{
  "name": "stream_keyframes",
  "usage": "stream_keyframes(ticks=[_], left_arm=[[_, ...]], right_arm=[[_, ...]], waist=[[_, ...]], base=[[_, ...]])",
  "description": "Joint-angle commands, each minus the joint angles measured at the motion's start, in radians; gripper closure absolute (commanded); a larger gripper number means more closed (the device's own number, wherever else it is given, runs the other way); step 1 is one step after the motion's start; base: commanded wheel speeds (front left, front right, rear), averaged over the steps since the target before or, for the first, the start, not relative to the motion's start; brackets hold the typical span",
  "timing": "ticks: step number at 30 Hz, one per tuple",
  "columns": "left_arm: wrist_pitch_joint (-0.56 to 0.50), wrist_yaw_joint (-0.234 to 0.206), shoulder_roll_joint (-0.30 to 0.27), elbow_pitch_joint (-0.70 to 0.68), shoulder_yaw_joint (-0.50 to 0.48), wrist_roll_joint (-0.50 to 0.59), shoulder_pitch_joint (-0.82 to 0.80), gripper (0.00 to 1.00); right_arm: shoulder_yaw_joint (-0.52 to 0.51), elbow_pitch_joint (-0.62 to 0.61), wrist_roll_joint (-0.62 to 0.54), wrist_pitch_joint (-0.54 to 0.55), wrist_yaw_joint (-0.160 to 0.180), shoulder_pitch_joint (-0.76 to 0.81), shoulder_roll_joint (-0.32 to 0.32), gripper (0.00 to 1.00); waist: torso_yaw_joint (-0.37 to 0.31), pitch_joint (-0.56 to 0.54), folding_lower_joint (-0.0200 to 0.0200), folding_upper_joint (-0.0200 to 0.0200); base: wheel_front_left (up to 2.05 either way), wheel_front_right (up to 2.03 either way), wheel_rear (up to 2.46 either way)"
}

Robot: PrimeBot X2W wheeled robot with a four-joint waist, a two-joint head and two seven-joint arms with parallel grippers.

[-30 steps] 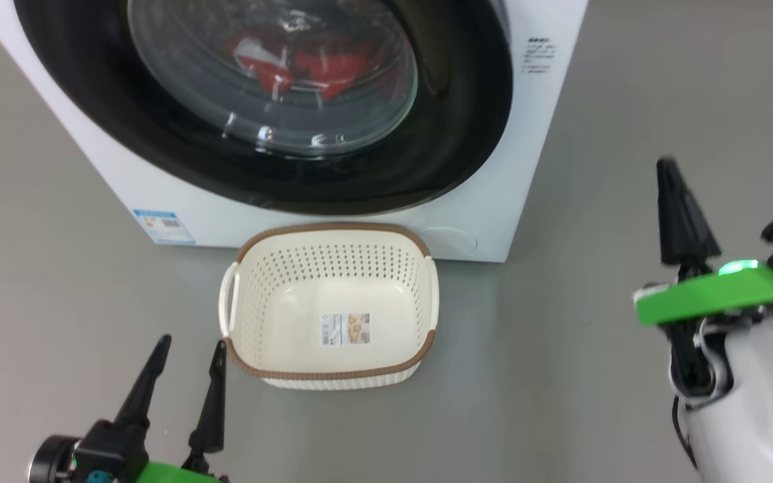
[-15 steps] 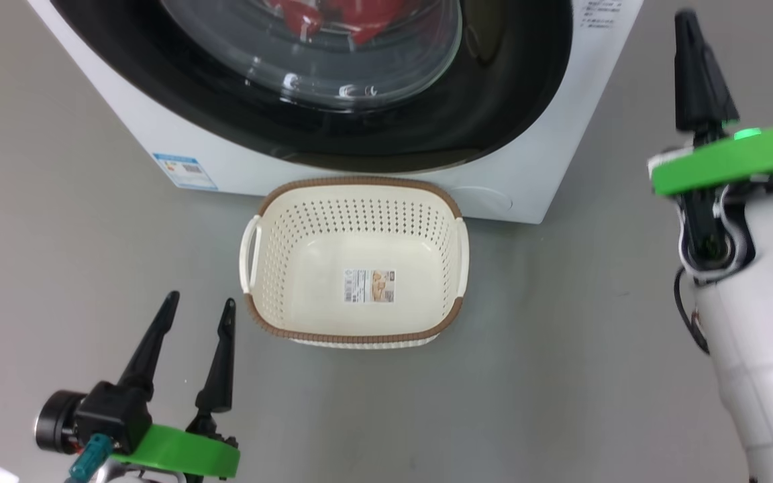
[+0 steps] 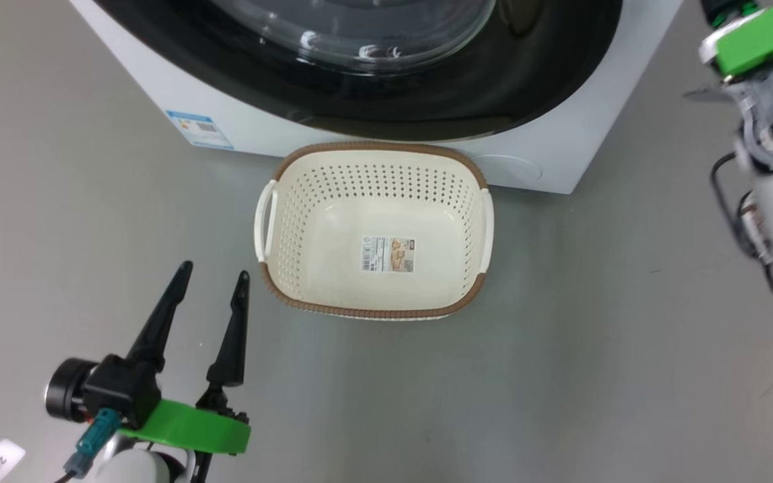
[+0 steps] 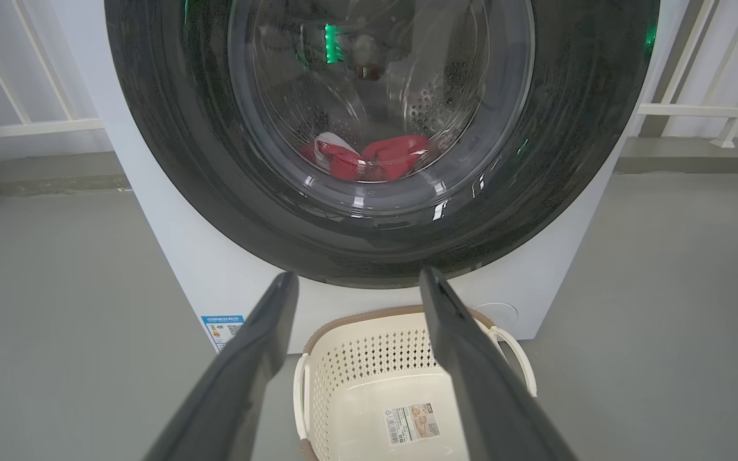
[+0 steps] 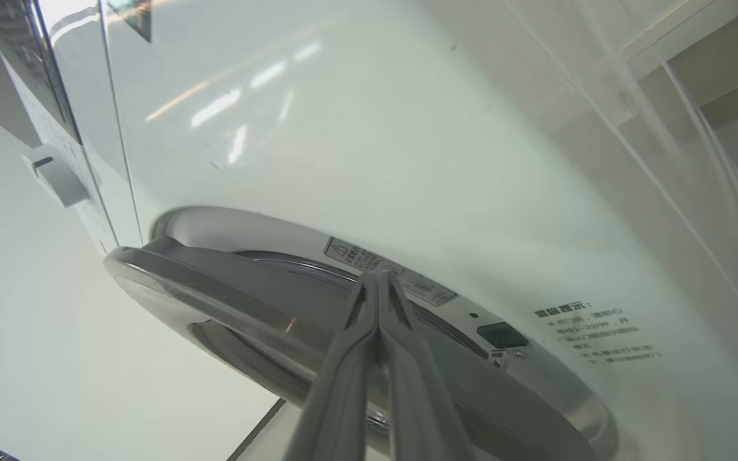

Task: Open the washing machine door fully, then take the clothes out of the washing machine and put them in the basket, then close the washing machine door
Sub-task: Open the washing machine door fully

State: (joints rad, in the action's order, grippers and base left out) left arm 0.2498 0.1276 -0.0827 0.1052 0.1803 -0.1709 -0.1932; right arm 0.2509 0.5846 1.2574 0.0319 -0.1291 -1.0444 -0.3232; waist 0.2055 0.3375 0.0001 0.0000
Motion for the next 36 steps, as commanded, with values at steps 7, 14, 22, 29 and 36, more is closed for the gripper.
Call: stream_keyframes(ticks=[7,14,22,29,36], left_arm=[[0.012,0.003,-0.021,-0.017,-0.024,-0.013,-0.042,0.0],[0.012,0.003,-0.019,-0.018,-0.011,-0.019,-0.055,0.0],[0.012,0.003,-0.015,-0.016,0.004,-0.026,-0.078,0.0],[0.012,0.003,-0.011,-0.01,0.002,-0.028,-0.087,0.0],[0.012,0.003,-0.008,0.0,-0.007,-0.023,-0.069,0.0]], right_arm=[[-0.006,0.082,0.22,0.254,-0.002,-0.105,-0.023,1.0],[-0.053,0.197,0.364,0.443,-0.002,-0.203,-0.005,1.0],[-0.027,0.313,0.39,0.574,-0.002,-0.292,0.013,1.0],[-0.015,0.336,0.398,0.638,-0.002,-0.312,0.025,1.0],[0.016,0.301,0.383,0.686,-0.002,-0.241,0.035,1.0]], waist=[[0.03,0.034,-0.0001,0.0],[0.041,0.059,-0.0001,0.0],[0.053,0.087,-0.0001,0.0],[0.058,0.086,-0.0001,0.0],[0.047,0.045,-0.0001,0.0]], base=[[0.0,0.0,0.0],[0.0,0.0,0.0],[0.0,0.0,0.0],[0.0,0.0,0.0],[0.0,0.0,0.0]])
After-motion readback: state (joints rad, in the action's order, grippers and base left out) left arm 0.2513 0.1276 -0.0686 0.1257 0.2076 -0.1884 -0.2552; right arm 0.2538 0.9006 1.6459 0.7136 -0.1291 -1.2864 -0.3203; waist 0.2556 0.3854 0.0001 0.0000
